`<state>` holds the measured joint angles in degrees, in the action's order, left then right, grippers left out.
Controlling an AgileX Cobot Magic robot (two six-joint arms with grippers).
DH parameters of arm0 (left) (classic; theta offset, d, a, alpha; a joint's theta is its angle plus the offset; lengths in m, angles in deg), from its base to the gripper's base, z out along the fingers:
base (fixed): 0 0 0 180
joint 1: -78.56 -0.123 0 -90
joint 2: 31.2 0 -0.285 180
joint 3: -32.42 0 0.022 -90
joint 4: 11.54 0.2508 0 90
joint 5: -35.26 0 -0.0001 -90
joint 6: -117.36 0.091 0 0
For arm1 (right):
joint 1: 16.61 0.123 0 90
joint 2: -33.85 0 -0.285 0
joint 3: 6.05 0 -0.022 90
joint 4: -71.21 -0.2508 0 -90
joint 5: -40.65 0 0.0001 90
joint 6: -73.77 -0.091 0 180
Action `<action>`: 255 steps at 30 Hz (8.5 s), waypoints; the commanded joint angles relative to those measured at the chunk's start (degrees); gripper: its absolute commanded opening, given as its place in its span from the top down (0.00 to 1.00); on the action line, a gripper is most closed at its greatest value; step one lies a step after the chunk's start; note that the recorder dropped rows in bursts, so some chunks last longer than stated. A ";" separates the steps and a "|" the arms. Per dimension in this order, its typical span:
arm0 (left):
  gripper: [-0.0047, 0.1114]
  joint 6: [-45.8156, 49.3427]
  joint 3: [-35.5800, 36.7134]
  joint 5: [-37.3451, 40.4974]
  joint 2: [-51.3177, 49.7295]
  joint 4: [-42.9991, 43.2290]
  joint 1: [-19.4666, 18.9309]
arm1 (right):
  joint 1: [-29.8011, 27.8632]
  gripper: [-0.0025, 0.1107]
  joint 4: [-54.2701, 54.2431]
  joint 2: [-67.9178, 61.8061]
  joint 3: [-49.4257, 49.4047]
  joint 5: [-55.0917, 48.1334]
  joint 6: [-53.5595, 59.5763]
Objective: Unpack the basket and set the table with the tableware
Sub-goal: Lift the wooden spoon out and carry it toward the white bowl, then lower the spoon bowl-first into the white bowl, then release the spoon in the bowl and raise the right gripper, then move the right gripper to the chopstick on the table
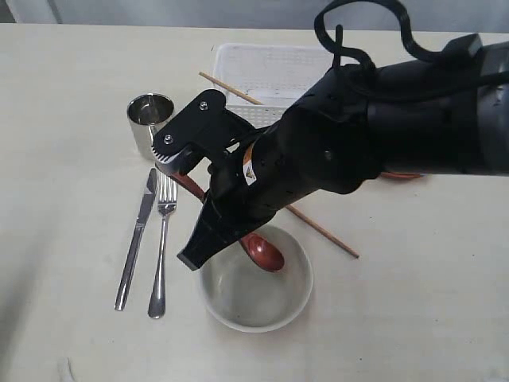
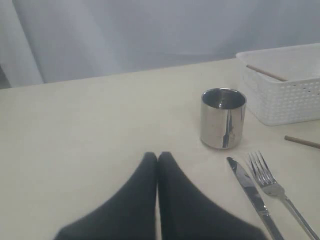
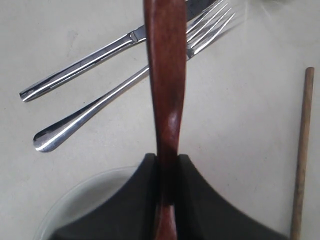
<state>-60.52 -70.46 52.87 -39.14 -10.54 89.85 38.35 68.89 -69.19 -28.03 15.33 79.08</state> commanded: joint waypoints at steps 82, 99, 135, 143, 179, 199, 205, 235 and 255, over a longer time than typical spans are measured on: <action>0.96 -0.20 0.10 -0.45 0.15 0.23 -0.01 | -0.04 0.98 1.29 9.78 -1.99 -13.94 -3.59; 0.96 -0.20 0.10 -0.45 0.15 0.23 -0.01 | 0.59 0.98 -19.25 10.52 -6.14 -23.08 16.67; 0.96 -0.20 0.10 -0.45 0.15 0.23 -0.01 | 8.06 0.98 -30.93 4.29 -8.90 -21.24 33.29; 0.96 -0.20 0.10 -0.45 0.15 0.23 -0.01 | 8.06 0.98 -31.03 0.96 -8.69 -18.19 33.46; 0.96 -0.20 0.10 -0.45 0.15 -0.23 -0.01 | 4.59 0.98 -5.08 -0.34 -6.18 -5.71 13.29; 0.96 -0.20 0.10 -0.45 0.15 -0.23 -0.01 | 3.69 0.98 -10.03 13.94 -3.11 -11.50 13.68; 0.96 -0.20 0.10 -0.45 0.15 -0.23 -0.01 | -8.22 0.98 -9.71 21.00 -0.85 -11.64 9.28; 0.96 -0.20 0.10 -0.45 0.15 -0.23 -0.01 | -22.22 0.98 12.98 5.13 -3.09 -18.36 -4.63; 0.96 -0.20 0.10 -0.45 0.15 -0.23 -0.01 | -22.22 0.86 -2.91 5.02 -14.63 -7.94 18.76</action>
<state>-60.52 -70.46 52.87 -39.14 -10.54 89.85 16.58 66.92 -64.22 -42.37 6.96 94.66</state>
